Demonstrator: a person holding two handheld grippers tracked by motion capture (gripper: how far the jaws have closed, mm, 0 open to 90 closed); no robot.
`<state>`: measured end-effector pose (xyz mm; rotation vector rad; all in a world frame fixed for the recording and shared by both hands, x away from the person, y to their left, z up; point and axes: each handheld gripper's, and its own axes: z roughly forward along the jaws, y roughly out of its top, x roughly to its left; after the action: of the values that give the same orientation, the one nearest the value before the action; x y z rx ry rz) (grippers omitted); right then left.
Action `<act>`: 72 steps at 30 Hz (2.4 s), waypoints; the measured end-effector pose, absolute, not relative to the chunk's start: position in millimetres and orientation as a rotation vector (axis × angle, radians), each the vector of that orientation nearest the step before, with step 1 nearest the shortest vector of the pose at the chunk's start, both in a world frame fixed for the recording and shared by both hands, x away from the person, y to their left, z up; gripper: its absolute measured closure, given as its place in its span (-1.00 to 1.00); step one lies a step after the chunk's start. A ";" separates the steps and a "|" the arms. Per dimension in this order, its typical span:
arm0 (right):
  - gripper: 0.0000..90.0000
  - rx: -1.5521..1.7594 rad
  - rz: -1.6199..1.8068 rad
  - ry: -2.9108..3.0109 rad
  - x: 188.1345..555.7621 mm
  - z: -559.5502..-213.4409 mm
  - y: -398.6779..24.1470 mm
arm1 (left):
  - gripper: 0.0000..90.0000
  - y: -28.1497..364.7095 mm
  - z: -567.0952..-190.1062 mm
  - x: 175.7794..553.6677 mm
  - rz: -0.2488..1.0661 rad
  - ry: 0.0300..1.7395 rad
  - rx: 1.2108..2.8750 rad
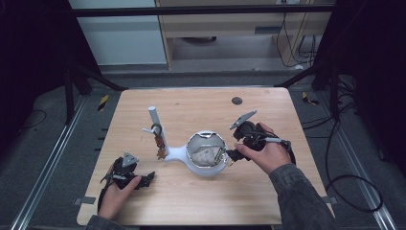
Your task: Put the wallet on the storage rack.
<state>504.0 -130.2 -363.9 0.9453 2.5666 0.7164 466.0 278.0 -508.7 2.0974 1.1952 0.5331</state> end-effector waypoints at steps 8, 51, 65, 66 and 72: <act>-0.77 0.967 0.750 2.523 503.8 -367.1 -142.7 | -1.00 277.9 -508.7 466.0 0.534 1.195 2.098; -0.79 1.208 0.862 2.348 501.9 -429.5 -208.2 | -1.00 277.8 -508.9 465.3 0.529 1.194 2.097; -0.79 1.258 0.869 2.327 495.7 -451.2 -219.5 | -1.00 277.8 -508.9 465.2 0.530 1.194 2.097; -0.79 1.264 0.870 2.328 495.3 -452.9 -220.1 | -1.00 277.8 -508.8 465.3 0.529 1.194 2.098; -0.79 1.284 0.874 2.322 493.1 -461.9 -223.9 | -1.00 277.8 -508.9 465.3 0.530 1.194 2.097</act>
<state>493.1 -223.9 -461.9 1.2840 2.3216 0.8740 465.3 277.8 -508.9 2.0974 1.1944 0.5302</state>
